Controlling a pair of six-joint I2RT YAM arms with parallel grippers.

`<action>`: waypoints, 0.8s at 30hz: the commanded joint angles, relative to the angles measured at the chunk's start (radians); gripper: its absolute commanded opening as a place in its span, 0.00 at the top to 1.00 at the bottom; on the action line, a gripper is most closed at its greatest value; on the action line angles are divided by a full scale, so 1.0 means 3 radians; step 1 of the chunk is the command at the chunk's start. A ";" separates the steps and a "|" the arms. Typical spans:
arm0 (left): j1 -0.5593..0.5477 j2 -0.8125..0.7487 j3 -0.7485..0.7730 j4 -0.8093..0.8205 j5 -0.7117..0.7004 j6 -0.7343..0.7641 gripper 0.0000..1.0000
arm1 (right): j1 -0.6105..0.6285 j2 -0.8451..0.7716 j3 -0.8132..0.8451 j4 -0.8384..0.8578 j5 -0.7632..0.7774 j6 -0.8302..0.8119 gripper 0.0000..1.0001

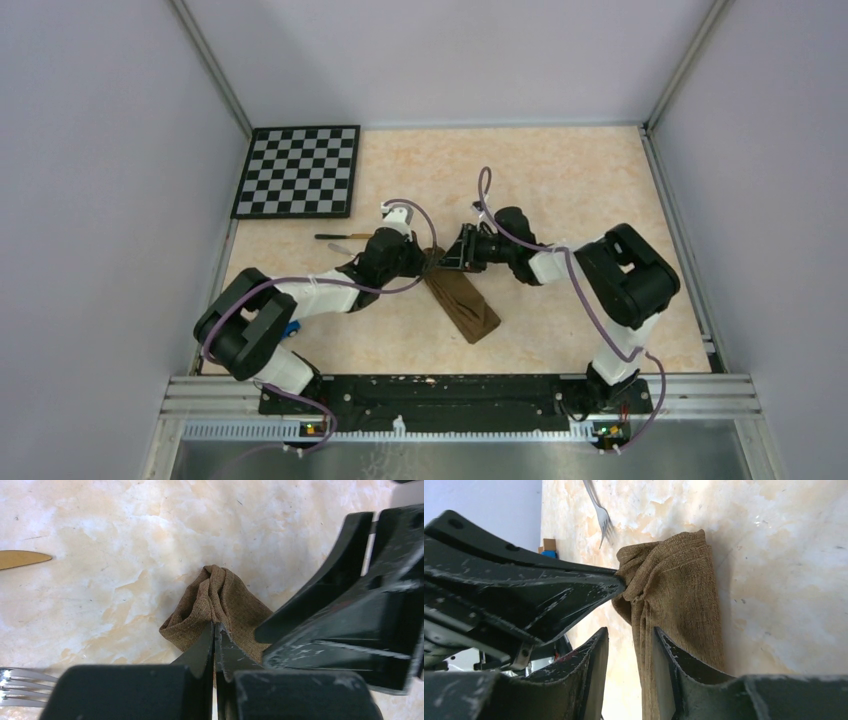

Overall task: Fold the napkin into a case and place the utensils inside
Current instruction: Stuff the top corner of the smaller-rectangle-folded napkin into the folded napkin.

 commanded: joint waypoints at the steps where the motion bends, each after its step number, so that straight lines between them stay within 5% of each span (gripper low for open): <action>1: -0.0002 -0.0112 -0.0029 0.0113 0.0048 0.0047 1.00 | -0.0091 -0.0300 -0.0073 -0.0098 -0.0059 -0.0159 0.63; 10: -0.0002 -0.0112 -0.0007 0.0132 0.0114 0.0032 1.00 | -0.0102 0.0042 0.0083 0.0219 -0.0139 0.0035 0.93; 24: -0.0004 -0.0071 0.0043 0.0136 0.0191 0.0035 1.00 | 0.0058 0.0416 0.0356 0.0478 -0.0087 0.0245 0.98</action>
